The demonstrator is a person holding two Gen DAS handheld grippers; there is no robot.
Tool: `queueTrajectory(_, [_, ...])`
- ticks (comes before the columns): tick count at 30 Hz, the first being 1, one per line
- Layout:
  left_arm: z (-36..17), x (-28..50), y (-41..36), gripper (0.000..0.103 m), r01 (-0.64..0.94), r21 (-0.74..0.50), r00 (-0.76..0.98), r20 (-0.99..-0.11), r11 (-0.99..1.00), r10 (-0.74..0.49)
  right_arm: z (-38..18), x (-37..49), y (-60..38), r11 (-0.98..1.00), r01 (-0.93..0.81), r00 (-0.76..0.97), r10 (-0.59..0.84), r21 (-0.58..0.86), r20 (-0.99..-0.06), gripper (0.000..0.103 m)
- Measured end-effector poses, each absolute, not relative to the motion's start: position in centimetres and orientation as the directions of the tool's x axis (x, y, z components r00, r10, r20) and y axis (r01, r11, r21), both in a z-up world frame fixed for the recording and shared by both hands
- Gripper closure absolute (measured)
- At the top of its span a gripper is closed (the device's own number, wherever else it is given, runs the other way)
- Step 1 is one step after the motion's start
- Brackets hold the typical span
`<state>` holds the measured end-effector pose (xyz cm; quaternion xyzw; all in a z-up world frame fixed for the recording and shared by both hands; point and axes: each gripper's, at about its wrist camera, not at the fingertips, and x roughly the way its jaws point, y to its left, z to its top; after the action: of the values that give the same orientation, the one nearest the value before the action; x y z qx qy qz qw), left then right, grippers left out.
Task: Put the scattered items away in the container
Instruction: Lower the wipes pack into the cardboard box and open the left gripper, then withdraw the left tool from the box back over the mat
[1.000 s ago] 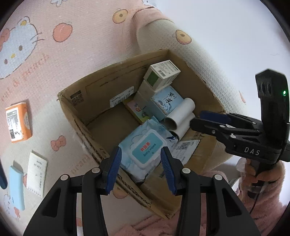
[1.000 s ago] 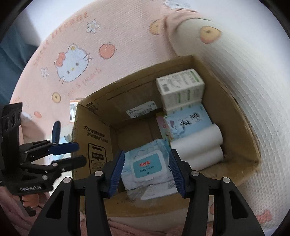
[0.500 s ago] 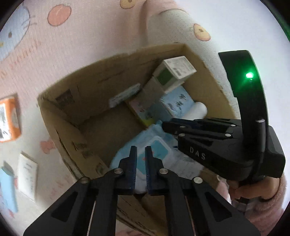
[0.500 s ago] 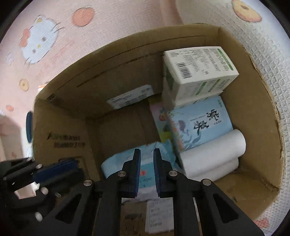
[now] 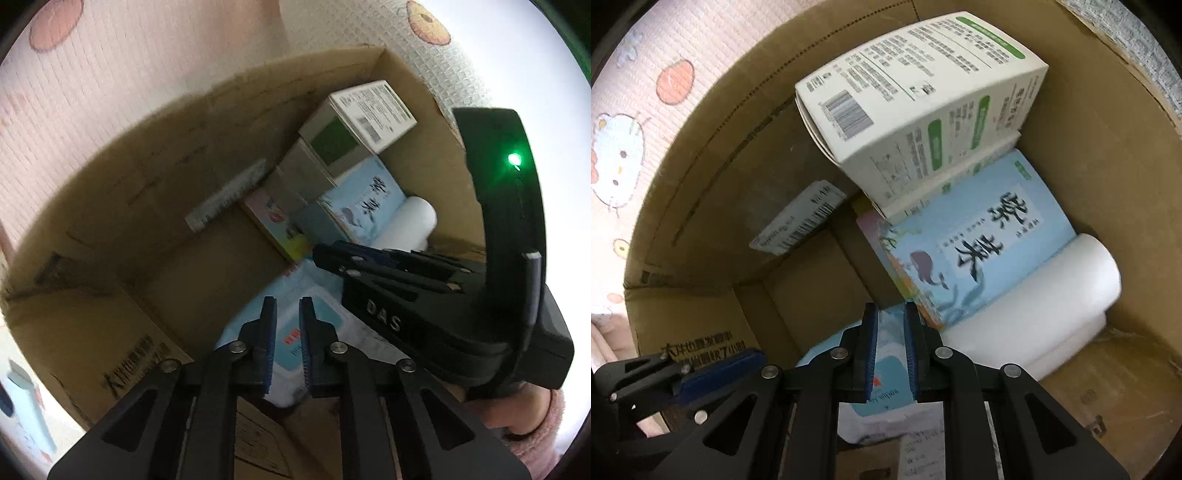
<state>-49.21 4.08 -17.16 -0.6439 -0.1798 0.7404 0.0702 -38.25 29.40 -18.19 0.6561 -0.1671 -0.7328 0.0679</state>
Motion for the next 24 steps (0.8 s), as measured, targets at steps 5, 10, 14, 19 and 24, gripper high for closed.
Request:
queueTrajectory(5, [-16.0, -49.4, 2.3, 0.065, 0.143, -0.332, -0.214, -0.93, -0.932, 0.299, -17.9, -38.2, 28.5, -0.935, -0.082, -0.124, -0.334, 0.345, -0.934, 0.092])
queueTrajectory(10, [-16.0, -50.2, 1.0, 0.065, 0.17, -0.335, -0.215, -0.931, -0.927, 0.297, -18.9, -38.7, 28.8, -0.952, -0.152, -0.05, -0.262, 0.266, -0.964, 0.093])
queueTrajectory(14, [-16.0, -50.1, 0.6, 0.065, 0.181, -0.339, -0.217, -0.929, -0.923, 0.299, -18.8, -38.5, 27.3, -0.979, -0.102, -0.008, -0.175, 0.174, -0.985, 0.093])
queueTrajectory(19, [-15.6, -49.7, 1.0, 0.065, 0.148, -0.32, -0.21, -0.935, -0.936, 0.286, -19.6, -37.6, 25.6, -0.983, -0.087, 0.087, -0.169, 0.161, -0.982, 0.093])
queueTrajectory(24, [-15.5, -49.7, 1.7, 0.065, 0.143, -0.337, -0.207, -0.929, -0.93, 0.305, -19.4, -36.8, 25.3, -0.983, -0.097, 0.121, -0.17, 0.158, -0.978, 0.093])
